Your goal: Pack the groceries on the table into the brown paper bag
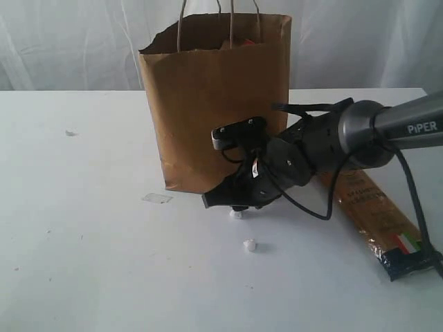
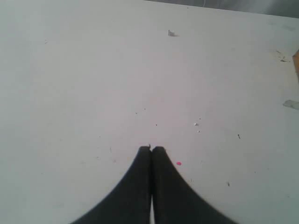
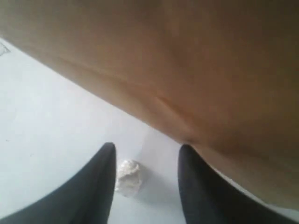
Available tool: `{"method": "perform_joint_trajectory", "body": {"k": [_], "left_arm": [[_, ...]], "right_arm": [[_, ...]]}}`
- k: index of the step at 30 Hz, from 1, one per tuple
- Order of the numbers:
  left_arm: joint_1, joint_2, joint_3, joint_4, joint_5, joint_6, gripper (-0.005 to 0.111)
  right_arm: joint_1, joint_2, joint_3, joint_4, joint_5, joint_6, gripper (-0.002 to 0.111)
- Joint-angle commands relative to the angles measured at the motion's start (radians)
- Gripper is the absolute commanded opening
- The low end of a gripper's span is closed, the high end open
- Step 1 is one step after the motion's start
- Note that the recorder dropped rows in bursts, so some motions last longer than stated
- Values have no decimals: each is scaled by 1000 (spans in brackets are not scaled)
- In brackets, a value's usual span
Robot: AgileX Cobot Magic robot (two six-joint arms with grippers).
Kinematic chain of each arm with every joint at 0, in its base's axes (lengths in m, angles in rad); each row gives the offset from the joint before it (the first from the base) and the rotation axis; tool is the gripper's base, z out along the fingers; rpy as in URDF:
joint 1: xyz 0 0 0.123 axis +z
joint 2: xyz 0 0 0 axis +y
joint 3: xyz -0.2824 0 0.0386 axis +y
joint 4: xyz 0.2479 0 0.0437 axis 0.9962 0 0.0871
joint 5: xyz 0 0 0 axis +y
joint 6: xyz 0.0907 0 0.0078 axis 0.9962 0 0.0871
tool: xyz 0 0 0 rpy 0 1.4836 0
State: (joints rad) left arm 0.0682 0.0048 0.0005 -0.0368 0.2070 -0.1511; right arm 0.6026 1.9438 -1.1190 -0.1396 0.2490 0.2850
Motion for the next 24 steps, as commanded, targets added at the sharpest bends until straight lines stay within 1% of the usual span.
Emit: {"method": "perform_joint_trajectory", "body": {"k": [1,5,11,24], "left_arm": [[1,-5,0,-7,-5,-3,0],[1,-5,0,-7,-5,-3,0],[1,-5,0,-7,-5,-3,0],[1,-5,0,-7,-5,-3,0]], "right_arm": [[-4,3,3,12,-12,4,41],[-4,3,3,78,18,6,41],[-4,3,3,80,55,-43,41],[-4,3,3,113,-4,-54,41]]}}
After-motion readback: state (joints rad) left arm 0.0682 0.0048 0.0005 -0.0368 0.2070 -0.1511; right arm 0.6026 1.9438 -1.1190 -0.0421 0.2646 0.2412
